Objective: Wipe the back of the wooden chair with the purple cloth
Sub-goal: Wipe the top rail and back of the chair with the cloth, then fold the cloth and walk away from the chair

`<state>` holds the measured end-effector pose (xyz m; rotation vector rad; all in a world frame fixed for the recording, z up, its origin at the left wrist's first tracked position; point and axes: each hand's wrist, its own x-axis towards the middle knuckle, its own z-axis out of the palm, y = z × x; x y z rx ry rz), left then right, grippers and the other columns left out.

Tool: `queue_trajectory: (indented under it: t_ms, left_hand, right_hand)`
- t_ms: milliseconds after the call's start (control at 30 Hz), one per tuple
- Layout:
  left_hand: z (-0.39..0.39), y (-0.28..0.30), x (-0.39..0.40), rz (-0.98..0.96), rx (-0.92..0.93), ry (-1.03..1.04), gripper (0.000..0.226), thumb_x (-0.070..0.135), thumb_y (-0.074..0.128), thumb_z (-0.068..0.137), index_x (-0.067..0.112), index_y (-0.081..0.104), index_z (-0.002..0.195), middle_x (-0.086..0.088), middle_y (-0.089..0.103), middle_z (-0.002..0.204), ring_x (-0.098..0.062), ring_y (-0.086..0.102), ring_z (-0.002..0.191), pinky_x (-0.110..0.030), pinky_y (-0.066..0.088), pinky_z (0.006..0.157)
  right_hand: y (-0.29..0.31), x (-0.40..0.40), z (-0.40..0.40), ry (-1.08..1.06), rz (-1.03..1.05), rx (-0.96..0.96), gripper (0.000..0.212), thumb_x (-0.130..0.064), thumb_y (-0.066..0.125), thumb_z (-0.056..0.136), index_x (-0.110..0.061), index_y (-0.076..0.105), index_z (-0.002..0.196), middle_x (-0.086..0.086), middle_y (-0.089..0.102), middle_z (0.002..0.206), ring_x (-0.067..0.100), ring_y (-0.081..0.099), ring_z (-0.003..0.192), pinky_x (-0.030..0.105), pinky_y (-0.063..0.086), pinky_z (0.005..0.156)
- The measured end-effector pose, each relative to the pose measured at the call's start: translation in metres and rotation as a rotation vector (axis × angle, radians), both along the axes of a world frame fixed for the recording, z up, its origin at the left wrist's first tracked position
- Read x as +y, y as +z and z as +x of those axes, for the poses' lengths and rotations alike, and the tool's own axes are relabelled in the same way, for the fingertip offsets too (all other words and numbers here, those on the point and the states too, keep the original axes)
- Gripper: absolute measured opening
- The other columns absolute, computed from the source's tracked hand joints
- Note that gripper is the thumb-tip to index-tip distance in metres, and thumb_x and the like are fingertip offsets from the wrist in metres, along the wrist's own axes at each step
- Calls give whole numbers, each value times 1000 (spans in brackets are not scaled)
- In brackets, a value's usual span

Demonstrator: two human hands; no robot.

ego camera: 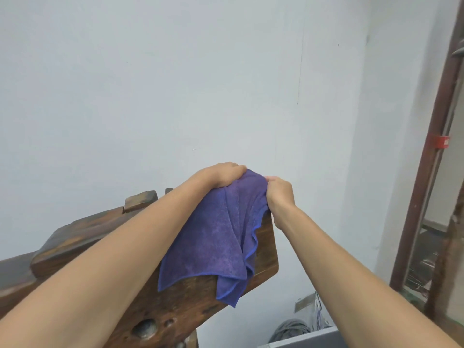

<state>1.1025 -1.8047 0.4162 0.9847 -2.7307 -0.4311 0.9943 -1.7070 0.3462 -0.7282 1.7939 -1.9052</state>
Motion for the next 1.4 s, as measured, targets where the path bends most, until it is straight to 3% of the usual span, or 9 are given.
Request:
queue_trajectory:
  t_ms: [133, 234, 400, 534, 634, 834, 968, 1134, 1401]
  left_hand:
    - [14, -8, 16, -53, -14, -20, 63, 54, 19, 101, 19, 41, 150, -7, 44, 155, -27, 43, 139, -44, 32, 114]
    - [28, -18, 35, -189, 17, -20, 64, 58, 17, 101, 24, 37, 151, -2, 41, 158, -24, 41, 142, -47, 36, 111]
    - [64, -37, 70, -545, -5, 1, 53, 43, 30, 107, 27, 27, 157, 9, 30, 164, -17, 40, 144, -39, 43, 101]
    - [103, -55, 88, -687, 213, 78, 26, 20, 48, 95, 23, 55, 120, 8, 67, 123, -22, 65, 104, -37, 50, 71]
    - [144, -67, 95, -729, 306, -31, 13, 7, 55, 81, 17, 55, 88, 6, 64, 106, -20, 58, 102, -31, 36, 59]
    - [224, -118, 121, -545, 187, -152, 19, 7, 56, 81, 20, 43, 78, 5, 64, 104, -15, 44, 130, -33, 50, 80]
    - [268, -160, 152, -471, 162, -253, 33, 2, 59, 72, 22, 34, 66, 2, 53, 72, -28, 54, 87, -38, 40, 94]
    - [289, -201, 207, -158, 153, -255, 42, 40, 79, 82, 24, 41, 71, 6, 55, 61, -15, 52, 58, -37, 42, 60]
    - [291, -306, 291, 537, -161, -489, 40, 39, 87, 77, 23, 55, 60, 11, 51, 55, -9, 47, 55, -29, 37, 58]
  right_hand:
    - [-54, 30, 20, -22, 51, -41, 37, -35, 37, 98, -18, 58, 72, -1, 66, 80, 27, 58, 76, 37, 50, 71]
    - [-70, 37, 37, -79, 31, 51, 47, -40, 27, 107, -12, 62, 92, 6, 68, 105, 28, 64, 96, 43, 53, 89]
    - [-74, 57, 79, -90, 80, 361, 36, -33, 46, 105, -21, 45, 139, 0, 31, 138, 21, 33, 128, 35, 34, 105]
    - [-70, 88, 105, 20, 119, 569, 13, -14, 55, 97, -20, 66, 101, 1, 64, 106, 23, 63, 94, 37, 55, 79]
    - [-68, 125, 116, 166, 183, 580, 10, -22, 57, 99, -26, 64, 92, -6, 69, 91, 17, 66, 87, 33, 54, 75]
    - [-79, 215, 120, 195, 393, 792, 12, -40, 66, 90, -31, 63, 83, -11, 71, 86, 10, 65, 82, 31, 54, 73]
    - [-92, 286, 137, 201, 457, 861, 15, -39, 75, 87, -28, 66, 83, -5, 67, 75, 11, 59, 71, 24, 48, 63]
    - [-107, 373, 163, 264, 402, 633, 16, -28, 85, 81, -19, 72, 80, 0, 69, 71, 5, 60, 62, 22, 51, 58]
    - [-194, 534, 171, 141, 466, 154, 21, -23, 82, 85, -5, 72, 91, 6, 72, 81, 8, 66, 73, 21, 53, 63]
